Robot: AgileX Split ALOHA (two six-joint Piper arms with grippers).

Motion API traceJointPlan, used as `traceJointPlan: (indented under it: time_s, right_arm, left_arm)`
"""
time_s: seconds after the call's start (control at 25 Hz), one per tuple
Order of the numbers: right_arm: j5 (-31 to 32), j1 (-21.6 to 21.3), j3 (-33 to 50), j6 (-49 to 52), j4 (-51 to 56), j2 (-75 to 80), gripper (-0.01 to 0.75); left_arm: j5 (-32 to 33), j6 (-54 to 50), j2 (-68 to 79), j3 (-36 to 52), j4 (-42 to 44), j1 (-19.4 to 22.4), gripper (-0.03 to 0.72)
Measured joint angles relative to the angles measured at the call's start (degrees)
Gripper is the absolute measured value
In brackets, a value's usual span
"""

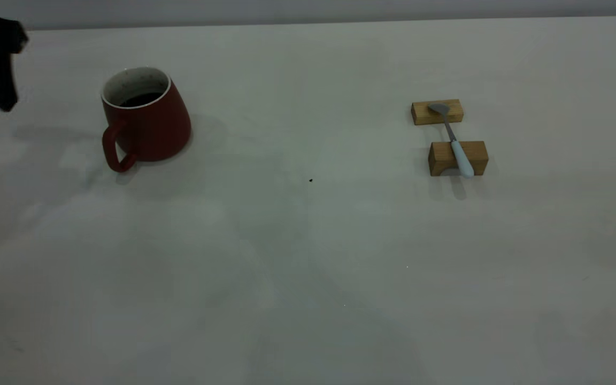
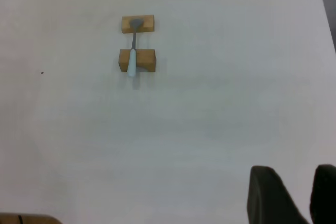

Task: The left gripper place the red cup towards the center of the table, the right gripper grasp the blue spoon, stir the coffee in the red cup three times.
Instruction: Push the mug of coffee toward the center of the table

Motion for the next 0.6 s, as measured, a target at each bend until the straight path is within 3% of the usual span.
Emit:
traceJointPlan:
  time_s: [0.24,0.44,0.6]
  right_arm:
    - [0.00,0.00,0.00,0.00,0.00,0.00,0.237]
    - [0.00,0.00,0.00,0.00,0.00,0.00,0.237]
    - [0.00,0.00,0.00,0.00,0.00,0.00,0.237]
  left_arm:
    - [1.89,28.05,6.44,-10.56,0.00,0.00,0.551]
    - [-1.42,54.82,8.08,-11.67,-3.36,0.00,0.551]
    - [-3.11,65.45,10.48,-11.67,-4.09,0.00,0.551]
